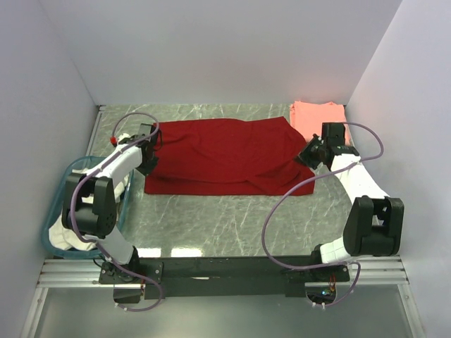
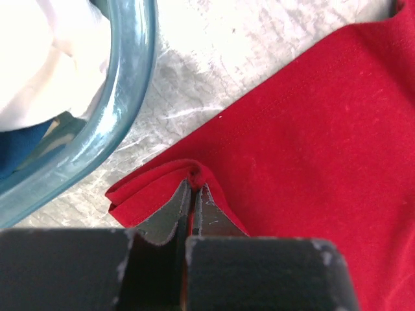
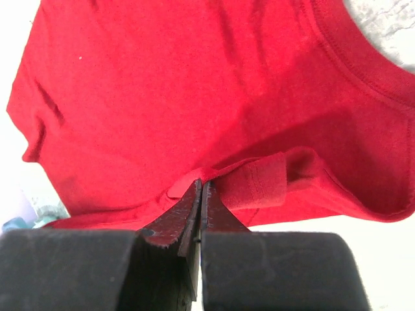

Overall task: Fold and stack the t-shirts
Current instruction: Fold the tshirt

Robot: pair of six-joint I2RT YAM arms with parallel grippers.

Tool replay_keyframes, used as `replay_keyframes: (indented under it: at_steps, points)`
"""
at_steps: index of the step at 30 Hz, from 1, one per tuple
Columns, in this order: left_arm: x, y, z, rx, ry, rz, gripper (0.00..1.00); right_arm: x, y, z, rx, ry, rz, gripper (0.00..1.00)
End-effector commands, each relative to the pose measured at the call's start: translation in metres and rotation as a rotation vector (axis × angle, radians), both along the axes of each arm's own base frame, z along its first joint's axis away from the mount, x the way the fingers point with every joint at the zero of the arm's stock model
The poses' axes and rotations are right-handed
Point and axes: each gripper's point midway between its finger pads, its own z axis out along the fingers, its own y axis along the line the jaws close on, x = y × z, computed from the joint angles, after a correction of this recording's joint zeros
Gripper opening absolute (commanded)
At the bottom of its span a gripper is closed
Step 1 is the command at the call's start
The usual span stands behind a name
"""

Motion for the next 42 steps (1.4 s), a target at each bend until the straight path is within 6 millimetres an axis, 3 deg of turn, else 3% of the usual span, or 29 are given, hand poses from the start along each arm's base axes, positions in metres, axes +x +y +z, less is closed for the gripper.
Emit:
replay_keyframes:
  at_steps: [1, 8, 28, 42]
  points:
    - [0.019, 0.0, 0.02, -0.009, -0.06, -0.015, 0.01, 0.02, -0.009, 0.021, -0.004, -0.087, -0.007, 0.0]
    - [0.023, -0.003, 0.016, -0.017, -0.046, -0.023, 0.01, 0.022, -0.015, 0.026, 0.015, -0.102, -0.028, 0.0]
    - [0.042, -0.004, 0.012, -0.019, -0.035, -0.047, 0.01, 0.025, -0.028, 0.009, 0.051, -0.077, -0.066, 0.0]
    - [0.054, -0.008, 0.007, -0.039, -0.042, -0.072, 0.02, 0.034, -0.027, -0.005, 0.074, -0.052, -0.065, 0.0]
